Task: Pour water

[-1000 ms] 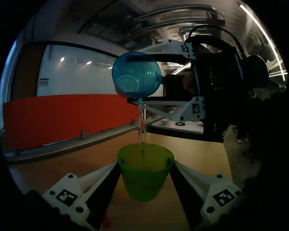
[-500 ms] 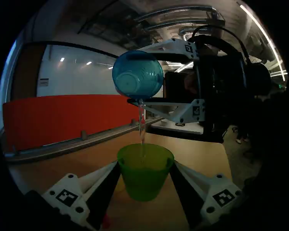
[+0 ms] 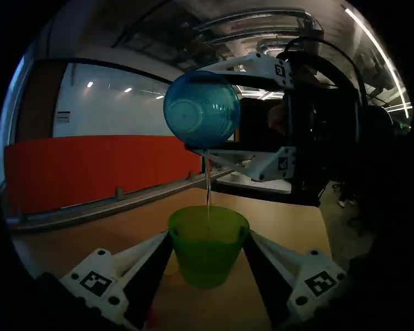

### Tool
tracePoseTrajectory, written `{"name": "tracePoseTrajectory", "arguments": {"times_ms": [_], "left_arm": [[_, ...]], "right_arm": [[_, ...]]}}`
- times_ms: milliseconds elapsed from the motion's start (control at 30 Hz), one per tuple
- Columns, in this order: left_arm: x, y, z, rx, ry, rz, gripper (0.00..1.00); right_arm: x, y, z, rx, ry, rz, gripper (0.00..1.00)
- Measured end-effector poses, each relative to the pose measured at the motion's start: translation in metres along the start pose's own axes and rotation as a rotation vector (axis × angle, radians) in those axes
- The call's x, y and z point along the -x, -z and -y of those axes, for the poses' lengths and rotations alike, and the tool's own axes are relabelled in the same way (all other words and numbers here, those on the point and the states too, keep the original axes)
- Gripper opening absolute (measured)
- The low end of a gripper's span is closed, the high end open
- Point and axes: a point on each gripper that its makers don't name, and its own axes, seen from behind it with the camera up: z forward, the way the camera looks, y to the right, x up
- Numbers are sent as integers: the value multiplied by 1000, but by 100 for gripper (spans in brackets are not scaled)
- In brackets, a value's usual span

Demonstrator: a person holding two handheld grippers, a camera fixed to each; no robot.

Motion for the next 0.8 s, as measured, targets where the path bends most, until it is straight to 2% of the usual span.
{"name": "tracePoseTrajectory", "arguments": {"times_ms": [367, 800], "left_arm": [[0, -1, 1, -2, 8, -3, 85], [-3, 1, 1, -5, 7, -5, 85]], "right_arm": [[-5, -2, 3, -2, 50, -7, 89], [-5, -1, 0, 3, 32, -7, 89]]}}
